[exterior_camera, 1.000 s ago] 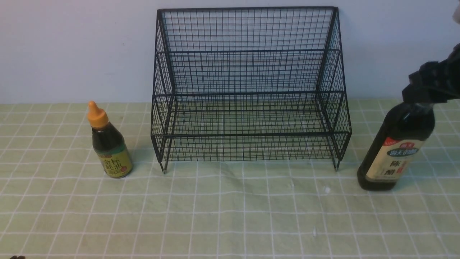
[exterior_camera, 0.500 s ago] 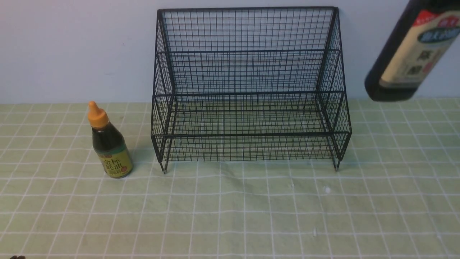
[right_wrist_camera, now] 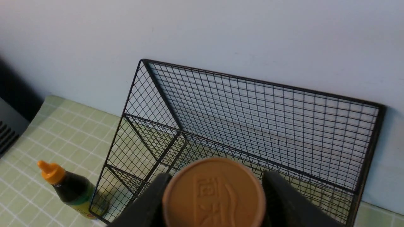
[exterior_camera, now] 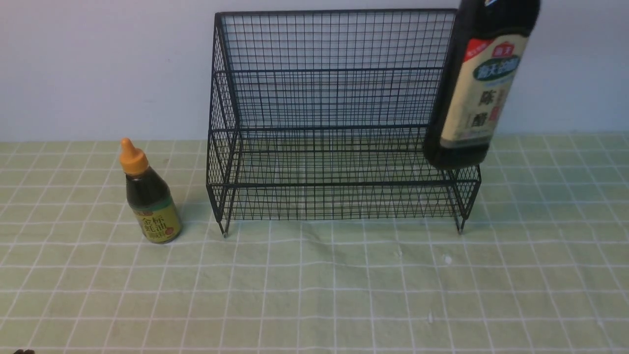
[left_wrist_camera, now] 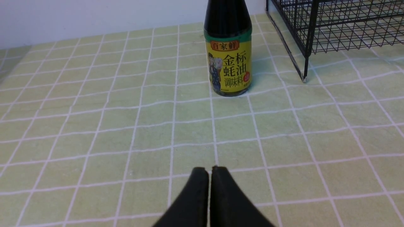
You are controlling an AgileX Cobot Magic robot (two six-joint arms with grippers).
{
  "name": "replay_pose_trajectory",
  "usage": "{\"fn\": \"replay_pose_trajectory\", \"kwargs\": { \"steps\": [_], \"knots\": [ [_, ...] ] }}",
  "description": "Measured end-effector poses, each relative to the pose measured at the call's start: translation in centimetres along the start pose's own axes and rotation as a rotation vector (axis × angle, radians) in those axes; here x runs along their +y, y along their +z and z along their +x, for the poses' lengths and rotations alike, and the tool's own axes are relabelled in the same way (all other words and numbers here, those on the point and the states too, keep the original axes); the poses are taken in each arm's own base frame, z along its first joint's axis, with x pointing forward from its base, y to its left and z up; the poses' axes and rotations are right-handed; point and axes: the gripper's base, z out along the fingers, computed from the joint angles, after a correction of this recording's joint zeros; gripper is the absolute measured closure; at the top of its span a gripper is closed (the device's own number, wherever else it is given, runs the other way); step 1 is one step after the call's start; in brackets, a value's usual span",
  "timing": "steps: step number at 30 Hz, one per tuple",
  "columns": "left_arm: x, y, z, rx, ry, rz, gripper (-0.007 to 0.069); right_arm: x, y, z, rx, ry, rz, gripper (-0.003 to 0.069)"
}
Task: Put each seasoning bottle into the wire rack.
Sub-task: Use the right arm to put the condiment bottle back on the shelf
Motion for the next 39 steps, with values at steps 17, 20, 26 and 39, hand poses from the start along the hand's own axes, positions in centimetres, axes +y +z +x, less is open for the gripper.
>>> {"fn": "replay_pose_trajectory", "kwargs": {
  "steps": [17, 20, 26, 39],
  "knots": [
    [0.0, 0.0, 0.0, 0.000, 0.000, 0.000, 0.0631, -3.5, 6.9, 4.1, 0.243, 0.004, 0.074, 0.0328],
    [0.0, 0.0, 0.0, 0.000, 0.000, 0.000, 0.0631, -3.9, 7.2, 4.7, 0.297, 0.033, 0.095, 0.0330],
    [0.0, 0.0, 0.0, 0.000, 0.000, 0.000, 0.0631, -4.1, 7.1, 5.2, 0.348, 0.029, 0.121, 0.0330],
    [0.0, 0.0, 0.0, 0.000, 0.000, 0.000, 0.0631, -3.1, 5.6, 4.2, 0.310, 0.046, 0.093, 0.0213]
  ]
}}
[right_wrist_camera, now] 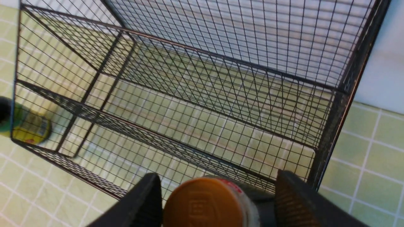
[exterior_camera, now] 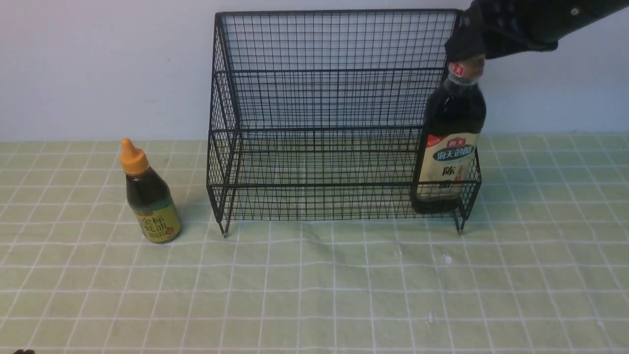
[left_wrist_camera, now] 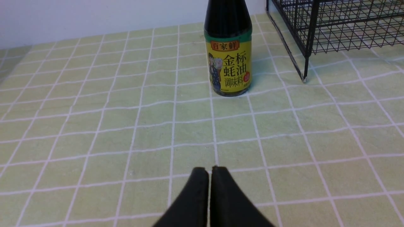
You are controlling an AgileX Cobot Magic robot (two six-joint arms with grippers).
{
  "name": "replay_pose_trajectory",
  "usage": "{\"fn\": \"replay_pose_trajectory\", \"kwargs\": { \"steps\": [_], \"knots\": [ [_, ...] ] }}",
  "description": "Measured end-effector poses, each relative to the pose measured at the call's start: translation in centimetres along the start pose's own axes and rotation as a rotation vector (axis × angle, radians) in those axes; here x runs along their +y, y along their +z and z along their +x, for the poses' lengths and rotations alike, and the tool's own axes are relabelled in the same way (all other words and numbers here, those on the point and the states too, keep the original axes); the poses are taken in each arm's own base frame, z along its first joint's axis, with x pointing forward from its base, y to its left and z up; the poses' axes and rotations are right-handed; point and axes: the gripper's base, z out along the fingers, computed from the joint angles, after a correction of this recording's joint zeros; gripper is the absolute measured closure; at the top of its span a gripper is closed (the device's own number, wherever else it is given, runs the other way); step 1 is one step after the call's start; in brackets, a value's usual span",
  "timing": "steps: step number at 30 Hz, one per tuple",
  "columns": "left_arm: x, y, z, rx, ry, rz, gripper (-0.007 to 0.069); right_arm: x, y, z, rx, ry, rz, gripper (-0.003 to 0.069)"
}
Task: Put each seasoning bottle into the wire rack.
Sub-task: Use the right arm to put the condiment bottle back on the shelf, then use the left arm to grab the condiment bottle closest to it
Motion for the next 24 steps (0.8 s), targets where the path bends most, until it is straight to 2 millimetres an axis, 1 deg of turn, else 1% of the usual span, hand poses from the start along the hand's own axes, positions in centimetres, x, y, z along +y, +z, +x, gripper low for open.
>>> {"fn": "replay_pose_trajectory", "kwargs": {
  "steps": [4, 5, 7, 8, 9, 10, 11, 12, 13, 14, 15, 17, 18, 19, 22, 23, 24],
  "knots": [
    [0.0, 0.0, 0.0, 0.000, 0.000, 0.000, 0.0631, 1.3, -3.9, -0.5, -0.078, -0.035, 0.007, 0.0212],
    [0.0, 0.0, 0.0, 0.000, 0.000, 0.000, 0.0631, 1.5, -4.4, -0.5, -0.087, -0.040, 0.009, 0.0214],
    [0.0, 0.0, 0.0, 0.000, 0.000, 0.000, 0.0631, 2.3, -6.8, -0.4, -0.119, -0.060, 0.016, 0.0239],
    [0.0, 0.0, 0.0, 0.000, 0.000, 0.000, 0.0631, 2.9, -8.5, -0.3, -0.139, -0.067, 0.021, 0.0263],
    [0.0, 0.0, 0.0, 0.000, 0.000, 0.000, 0.0631, 3.7, -11.1, 0.1, -0.172, -0.074, 0.032, 0.0301],
    [0.0, 0.0, 0.0, 0.000, 0.000, 0.000, 0.0631, 4.4, -13.1, 0.4, -0.202, -0.080, 0.040, 0.0341],
    [0.0, 0.0, 0.0, 0.000, 0.000, 0.000, 0.0631, 5.0, -15.1, 0.9, -0.228, -0.084, 0.057, 0.0398],
    [0.0, 0.0, 0.0, 0.000, 0.000, 0.000, 0.0631, 5.8, -18.1, 1.7, -0.276, -0.089, 0.080, 0.0462],
    [0.0, 0.0, 0.0, 0.000, 0.000, 0.000, 0.0631, 6.5, -20.6, 2.6, -0.317, -0.093, 0.108, 0.0529],
    [0.0, 0.0, 0.0, 0.000, 0.000, 0.000, 0.0631, 6.9, -22.6, 3.5, -0.352, -0.083, 0.138, 0.0590],
    [0.0, 0.0, 0.0, 0.000, 0.000, 0.000, 0.0631, 7.6, -25.0, 4.6, -0.404, -0.070, 0.161, 0.0624],
    [0.0, 0.0, 0.0, 0.000, 0.000, 0.000, 0.0631, 8.5, -29.1, 7.0, -0.503, -0.039, 0.207, 0.0659],
    [0.0, 0.0, 0.0, 0.000, 0.000, 0.000, 0.0631, 8.8, -30.5, 8.4, -0.543, -0.028, 0.224, 0.0664],
    [0.0, 0.0, 0.0, 0.000, 0.000, 0.000, 0.0631, 9.0, -31.6, 9.9, -0.574, -0.012, 0.240, 0.0668],
    [0.0, 0.0, 0.0, 0.000, 0.000, 0.000, 0.0631, 9.6, -33.9, 14.3, -0.674, 0.013, 0.253, 0.0671],
    [0.0, 0.0, 0.0, 0.000, 0.000, 0.000, 0.0631, 9.7, -34.2, 15.6, -0.705, 0.022, 0.253, 0.0671],
    [0.0, 0.0, 0.0, 0.000, 0.000, 0.000, 0.0631, 9.6, -33.9, 16.6, -0.724, 0.024, 0.255, 0.0671]
  ]
}}
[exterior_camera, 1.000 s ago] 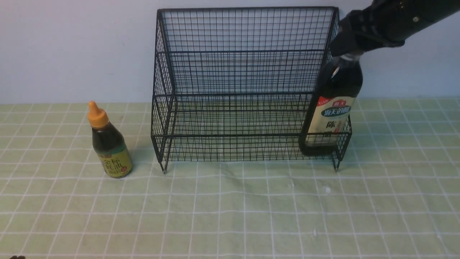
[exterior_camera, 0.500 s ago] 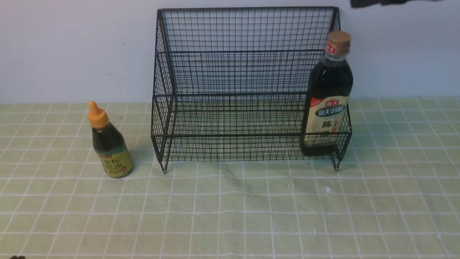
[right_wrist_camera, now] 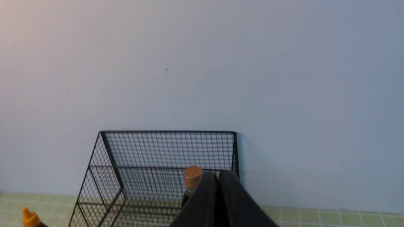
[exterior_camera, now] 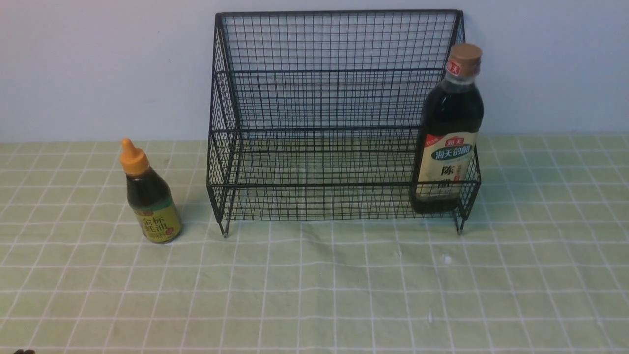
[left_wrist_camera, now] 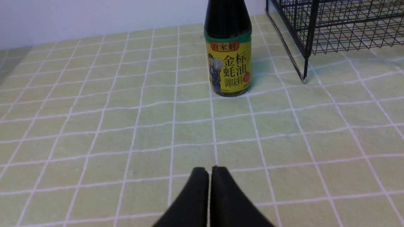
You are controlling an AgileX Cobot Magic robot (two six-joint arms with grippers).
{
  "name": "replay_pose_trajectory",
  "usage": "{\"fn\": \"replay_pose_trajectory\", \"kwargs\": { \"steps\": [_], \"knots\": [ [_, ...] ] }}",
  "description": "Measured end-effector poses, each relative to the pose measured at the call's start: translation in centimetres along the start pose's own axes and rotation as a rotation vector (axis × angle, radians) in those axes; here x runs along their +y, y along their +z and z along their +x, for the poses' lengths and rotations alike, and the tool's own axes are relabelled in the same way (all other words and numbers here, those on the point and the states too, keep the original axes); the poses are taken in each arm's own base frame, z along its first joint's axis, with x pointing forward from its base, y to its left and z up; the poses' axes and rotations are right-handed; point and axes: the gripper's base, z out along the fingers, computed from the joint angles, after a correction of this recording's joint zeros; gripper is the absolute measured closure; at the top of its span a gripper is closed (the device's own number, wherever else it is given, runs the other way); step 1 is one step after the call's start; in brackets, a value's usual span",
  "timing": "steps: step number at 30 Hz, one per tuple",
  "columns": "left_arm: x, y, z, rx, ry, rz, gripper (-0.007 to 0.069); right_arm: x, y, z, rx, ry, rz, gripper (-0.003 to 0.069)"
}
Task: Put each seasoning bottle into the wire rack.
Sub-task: Use the left arm to grab the condiment bottle closest to it
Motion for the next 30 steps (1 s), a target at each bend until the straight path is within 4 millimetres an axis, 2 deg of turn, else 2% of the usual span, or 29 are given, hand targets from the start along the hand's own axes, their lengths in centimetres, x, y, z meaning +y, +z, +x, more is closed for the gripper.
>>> {"fn": "replay_pose_trajectory", "kwargs": {
  "steps": [3, 6, 7, 8, 9, 11, 12, 13, 15, 18, 19, 22, 23, 28, 30],
  "knots": [
    [0.0, 0.0, 0.0, 0.000, 0.000, 0.000, 0.0631, -0.5, -2.1, 3.3, -0.090, 0.017, -0.007, 0.0671],
    [0.0, 0.0, 0.0, 0.000, 0.000, 0.000, 0.0631, -1.0, -3.2, 6.5, -0.201, 0.025, -0.022, 0.0671],
    [0.0, 0.0, 0.0, 0.000, 0.000, 0.000, 0.0631, -1.3, -3.6, 8.9, -0.271, 0.033, -0.032, 0.0671],
    [0.0, 0.0, 0.0, 0.000, 0.000, 0.000, 0.0631, -1.5, -4.0, 9.8, -0.305, 0.038, -0.038, 0.0671],
    [0.0, 0.0, 0.0, 0.000, 0.000, 0.000, 0.0631, -1.5, -3.7, 10.4, -0.310, 0.038, -0.038, 0.0671],
    [0.0, 0.0, 0.0, 0.000, 0.000, 0.000, 0.0631, -2.1, -3.6, 13.8, -0.388, 0.040, -0.049, 0.0671],
    [0.0, 0.0, 0.0, 0.000, 0.000, 0.000, 0.0631, -2.3, -3.1, 14.9, -0.389, 0.041, -0.049, 0.0671],
    [0.0, 0.0, 0.0, 0.000, 0.000, 0.000, 0.0631, -2.3, -3.1, 15.1, -0.401, 0.041, -0.051, 0.0671],
    [0.0, 0.0, 0.0, 0.000, 0.000, 0.000, 0.0631, -2.7, -1.3, 17.3, -0.375, 0.047, -0.047, 0.0671],
    [0.0, 0.0, 0.0, 0.000, 0.000, 0.000, 0.0631, -3.1, 0.4, 19.6, -0.297, 0.049, -0.033, 0.0671],
    [0.0, 0.0, 0.0, 0.000, 0.000, 0.000, 0.0631, -3.1, 0.5, 19.7, -0.292, 0.047, -0.031, 0.0671],
    [0.0, 0.0, 0.0, 0.000, 0.000, 0.000, 0.0631, -3.7, 2.2, 22.4, -0.202, -0.027, 0.013, 0.0671],
    [0.0, 0.0, 0.0, 0.000, 0.000, 0.000, 0.0631, -3.7, 2.2, 22.4, -0.203, -0.030, 0.014, 0.0671],
    [0.0, 0.0, 0.0, 0.000, 0.000, 0.000, 0.0631, -4.8, 4.4, 26.9, -0.061, -0.147, 0.076, 0.0671],
    [0.0, 0.0, 0.0, 0.000, 0.000, 0.000, 0.0631, -5.0, 4.7, 27.7, -0.034, -0.157, 0.082, 0.0671]
  ]
}}
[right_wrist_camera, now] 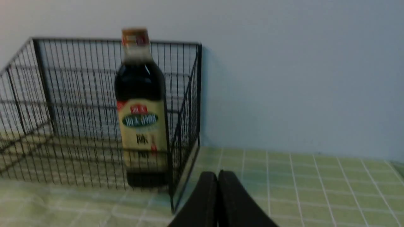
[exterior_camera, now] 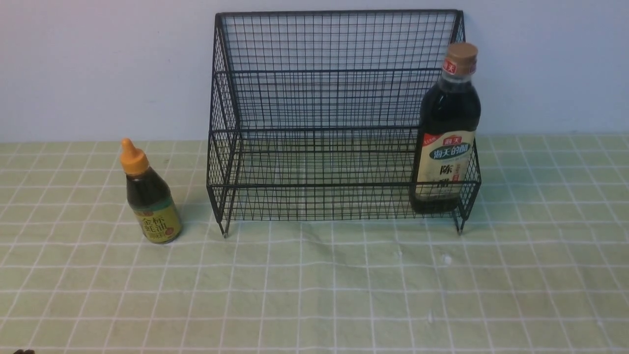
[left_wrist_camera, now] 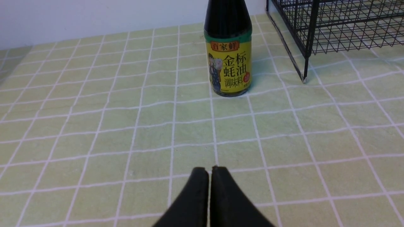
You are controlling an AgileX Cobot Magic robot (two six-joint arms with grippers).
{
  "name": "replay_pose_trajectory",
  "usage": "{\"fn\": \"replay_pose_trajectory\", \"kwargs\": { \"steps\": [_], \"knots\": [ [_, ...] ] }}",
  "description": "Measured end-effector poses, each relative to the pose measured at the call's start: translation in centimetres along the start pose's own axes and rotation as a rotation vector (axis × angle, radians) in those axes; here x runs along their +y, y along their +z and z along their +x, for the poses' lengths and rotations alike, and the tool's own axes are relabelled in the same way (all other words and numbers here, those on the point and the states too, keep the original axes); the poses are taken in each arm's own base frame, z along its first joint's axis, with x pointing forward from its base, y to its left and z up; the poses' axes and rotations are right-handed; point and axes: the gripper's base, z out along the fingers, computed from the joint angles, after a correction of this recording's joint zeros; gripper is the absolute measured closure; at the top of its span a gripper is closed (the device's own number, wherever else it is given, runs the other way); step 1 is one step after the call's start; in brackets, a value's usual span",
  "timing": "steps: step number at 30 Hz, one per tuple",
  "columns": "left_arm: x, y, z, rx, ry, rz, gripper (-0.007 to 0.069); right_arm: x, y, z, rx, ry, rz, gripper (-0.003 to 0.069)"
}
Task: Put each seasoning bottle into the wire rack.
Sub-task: Use the left arm to grab the condiment bottle closest to it
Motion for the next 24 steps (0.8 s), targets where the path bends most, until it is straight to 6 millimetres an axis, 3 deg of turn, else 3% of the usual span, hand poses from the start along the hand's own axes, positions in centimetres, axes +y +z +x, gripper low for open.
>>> {"fn": "replay_pose_trajectory", "kwargs": {
  "steps": [5, 7, 24],
  "knots": [
    [0.0, 0.0, 0.0, 0.000, 0.000, 0.000, 0.0631, -0.5, 1.1, 5.0, 0.146, 0.034, 0.112, 0.0671],
    [0.0, 0.0, 0.0, 0.000, 0.000, 0.000, 0.0631, -0.6, 1.2, 5.7, 0.170, 0.054, 0.138, 0.0671],
    [0.0, 0.0, 0.0, 0.000, 0.000, 0.000, 0.0631, -0.8, 1.2, 5.7, 0.147, 0.107, 0.185, 0.0672]
  ]
}}
